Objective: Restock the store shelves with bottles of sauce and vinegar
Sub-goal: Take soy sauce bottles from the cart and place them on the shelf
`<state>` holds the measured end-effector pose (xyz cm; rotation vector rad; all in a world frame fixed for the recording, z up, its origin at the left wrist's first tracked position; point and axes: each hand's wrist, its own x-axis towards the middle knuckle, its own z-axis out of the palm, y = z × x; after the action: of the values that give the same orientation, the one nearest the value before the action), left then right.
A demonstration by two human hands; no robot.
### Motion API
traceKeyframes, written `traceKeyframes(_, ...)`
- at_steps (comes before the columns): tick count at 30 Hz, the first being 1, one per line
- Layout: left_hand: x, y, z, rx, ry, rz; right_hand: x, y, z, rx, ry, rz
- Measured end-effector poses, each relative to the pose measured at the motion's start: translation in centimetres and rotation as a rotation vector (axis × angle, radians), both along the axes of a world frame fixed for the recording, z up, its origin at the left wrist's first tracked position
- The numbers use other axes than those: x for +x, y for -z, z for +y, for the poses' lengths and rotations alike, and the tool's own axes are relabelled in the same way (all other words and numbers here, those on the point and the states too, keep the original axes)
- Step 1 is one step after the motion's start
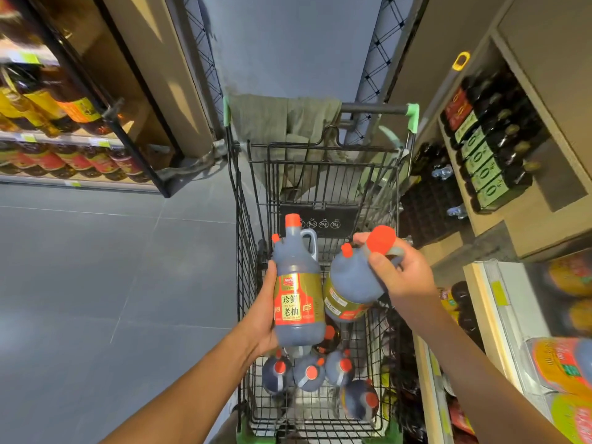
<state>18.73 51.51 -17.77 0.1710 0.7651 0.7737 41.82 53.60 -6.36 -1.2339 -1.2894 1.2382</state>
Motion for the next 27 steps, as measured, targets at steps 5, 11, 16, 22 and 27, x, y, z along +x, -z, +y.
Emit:
traceKeyframes(5, -0.5, 0.3, 0.0, -0.021, -0.04, -0.013, 0.4, 0.6, 0.7, -0.003, -0.132, 0.085)
traceKeyframes(11, -1.0, 0.2, 0.0, -0.038, -0.08, -0.012, 0.6, 2.2, 0.8, -0.19, -0.384, -0.042)
traceKeyframes(16, -1.8, -0.6, 0.3, -0.02, -0.059, -0.01, 0.4, 3.1, 1.3, -0.257, -0.382, -0.105)
traceKeyframes(22, -2.8, -1.3, -0.2, -0.021, 0.002, 0.016, -1.6, 4.2, 1.8, -0.342, -0.284, 0.124)
traceKeyframes(27, -4.1, -1.7, 0.1, -0.058, 0.072, 0.052, -3.8, 4.5, 1.1, -0.328, -0.039, 0.189)
